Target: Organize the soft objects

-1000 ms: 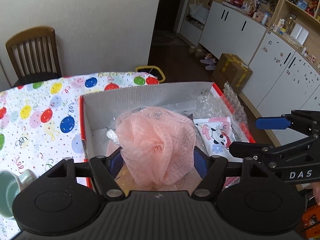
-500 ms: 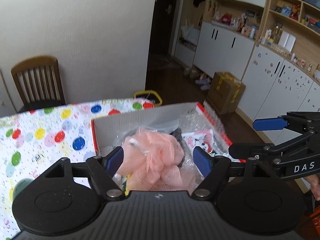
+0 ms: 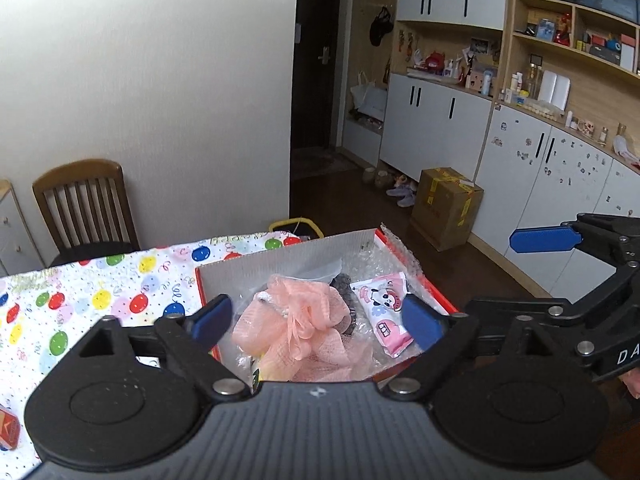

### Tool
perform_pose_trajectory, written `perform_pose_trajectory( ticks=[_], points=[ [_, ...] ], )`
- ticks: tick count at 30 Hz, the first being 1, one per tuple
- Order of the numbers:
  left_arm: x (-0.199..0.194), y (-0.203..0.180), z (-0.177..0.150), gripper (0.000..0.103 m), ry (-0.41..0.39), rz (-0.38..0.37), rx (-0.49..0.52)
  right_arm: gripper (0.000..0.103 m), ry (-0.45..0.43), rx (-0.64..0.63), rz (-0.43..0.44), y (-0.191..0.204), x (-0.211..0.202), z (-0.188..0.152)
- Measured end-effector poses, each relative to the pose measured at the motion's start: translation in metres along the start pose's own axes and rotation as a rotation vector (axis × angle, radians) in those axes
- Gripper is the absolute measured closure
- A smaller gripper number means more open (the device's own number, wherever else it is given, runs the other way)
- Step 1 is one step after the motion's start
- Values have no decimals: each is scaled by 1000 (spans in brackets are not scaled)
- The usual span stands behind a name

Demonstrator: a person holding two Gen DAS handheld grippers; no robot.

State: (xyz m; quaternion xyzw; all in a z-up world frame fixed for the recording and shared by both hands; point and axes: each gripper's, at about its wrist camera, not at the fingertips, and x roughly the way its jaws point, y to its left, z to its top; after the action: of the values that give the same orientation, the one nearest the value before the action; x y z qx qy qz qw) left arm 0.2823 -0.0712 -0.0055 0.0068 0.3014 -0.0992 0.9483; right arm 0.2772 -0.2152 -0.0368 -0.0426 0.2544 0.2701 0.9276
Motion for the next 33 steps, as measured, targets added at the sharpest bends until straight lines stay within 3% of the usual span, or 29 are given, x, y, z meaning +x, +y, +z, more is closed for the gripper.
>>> perform_pose_trajectory(
  ticks=[7,19,33],
  points=[
    [-25,-7,-11,1,-53,-5,5,0,-54,43,-16,3,-23,-16],
    [-60,-13,-32,1,-69,23,-67,0,-110,62,-65,29,-50,-38],
    [-89,-6,-54,1,-87,47,-117,0,-113,87,-94,42,-57,-41]
  ],
)
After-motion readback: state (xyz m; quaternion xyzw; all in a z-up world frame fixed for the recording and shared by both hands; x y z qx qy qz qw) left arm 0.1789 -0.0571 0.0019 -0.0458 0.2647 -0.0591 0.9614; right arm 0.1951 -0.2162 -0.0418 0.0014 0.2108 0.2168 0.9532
